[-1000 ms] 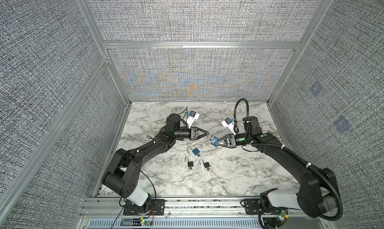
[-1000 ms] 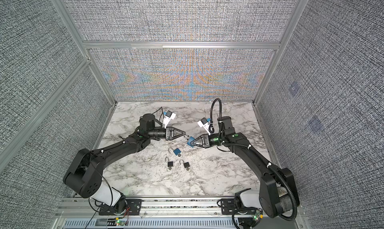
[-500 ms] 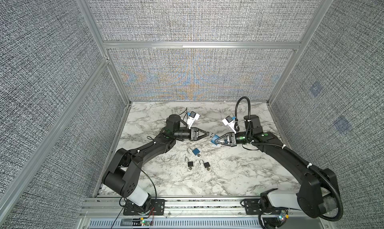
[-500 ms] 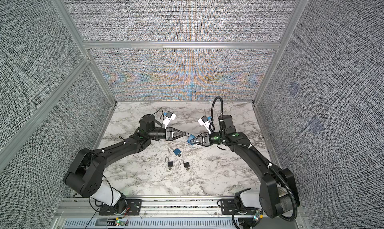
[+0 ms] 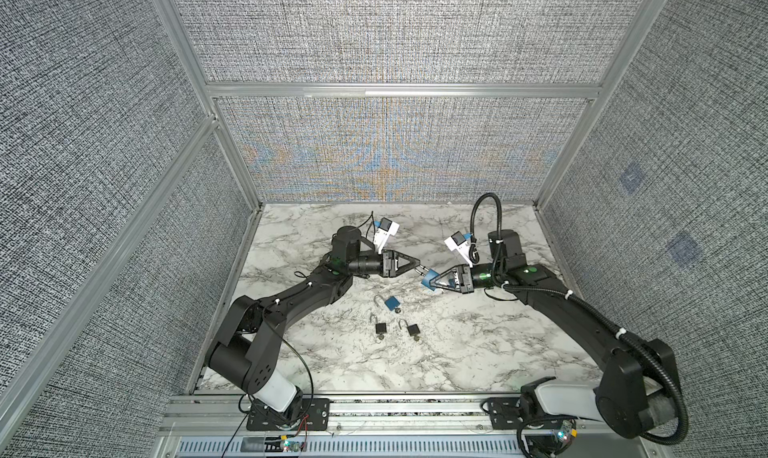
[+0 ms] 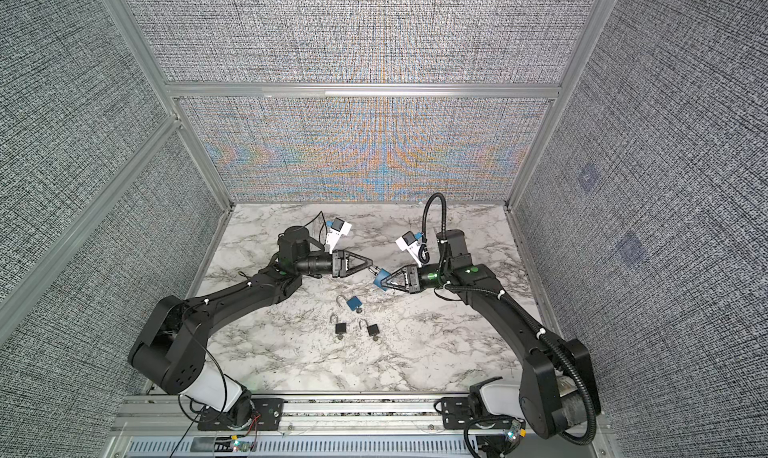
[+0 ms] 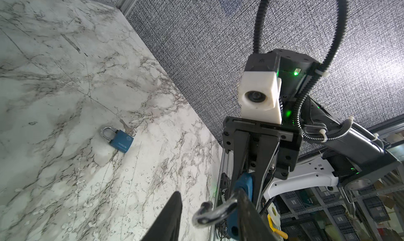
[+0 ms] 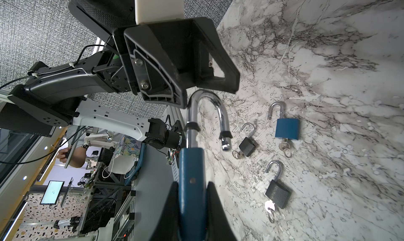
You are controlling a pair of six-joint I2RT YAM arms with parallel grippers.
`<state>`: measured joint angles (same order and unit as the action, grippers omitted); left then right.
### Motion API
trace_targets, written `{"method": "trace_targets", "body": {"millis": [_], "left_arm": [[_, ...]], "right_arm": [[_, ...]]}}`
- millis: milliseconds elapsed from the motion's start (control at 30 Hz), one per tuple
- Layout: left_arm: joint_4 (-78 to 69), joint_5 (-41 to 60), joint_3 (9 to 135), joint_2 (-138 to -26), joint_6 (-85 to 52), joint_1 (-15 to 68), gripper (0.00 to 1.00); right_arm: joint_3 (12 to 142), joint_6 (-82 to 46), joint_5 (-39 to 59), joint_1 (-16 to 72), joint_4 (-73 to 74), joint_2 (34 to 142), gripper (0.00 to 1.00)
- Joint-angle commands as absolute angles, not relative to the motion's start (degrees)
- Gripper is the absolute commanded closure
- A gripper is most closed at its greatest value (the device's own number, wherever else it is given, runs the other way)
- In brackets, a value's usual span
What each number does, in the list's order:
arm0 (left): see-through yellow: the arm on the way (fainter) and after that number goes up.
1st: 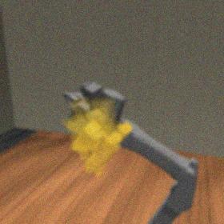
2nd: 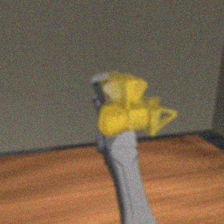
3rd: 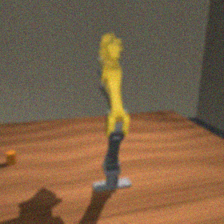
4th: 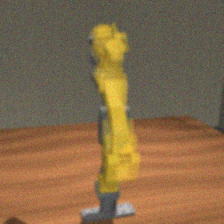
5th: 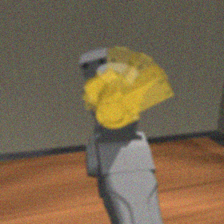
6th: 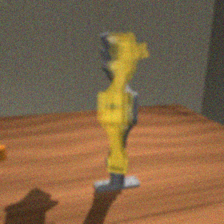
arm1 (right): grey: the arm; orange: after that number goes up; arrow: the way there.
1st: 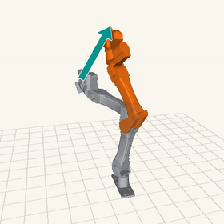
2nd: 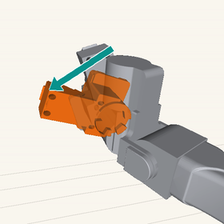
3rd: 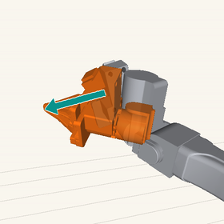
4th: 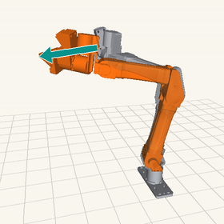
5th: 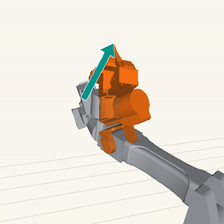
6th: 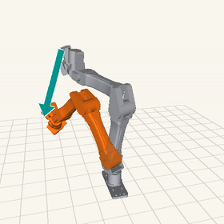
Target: Lock with the key
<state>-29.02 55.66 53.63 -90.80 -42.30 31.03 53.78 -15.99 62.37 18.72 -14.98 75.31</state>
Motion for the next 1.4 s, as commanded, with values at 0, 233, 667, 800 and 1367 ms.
{"method": "trace_targets", "body": {"millis": [0, 233, 667, 800, 1367], "left_arm": [[-31.55, 56.41, 54.56, -91.42, -42.74, 31.03, 0.57], [-32.00, 58.26, 53.17, -90.63, -42.80, 31.19, 0.67], [-31.99, 59.20, 51.58, -90.14, -42.89, 31.39, 0.74], [-31.91, 58.74, 51.42, -90.04, -42.89, 31.38, 0.80], [-31.73, 58.42, 50.93, -90.04, -43.13, 31.33, 1.00]], "right_arm": [[53.61, -16.19, 64.25, 18.80, -13.64, 74.96, 1.00], [53.45, -17.38, 63.99, 18.79, -12.06, 74.79, 1.00], [53.44, -18.59, 63.97, 18.70, -10.67, 74.64, 1.00], [53.44, -18.55, 63.98, 18.75, -10.77, 74.56, 1.00], [51.64, -18.25, 63.12, 18.73, -11.06, 74.09, 1.00]]}}
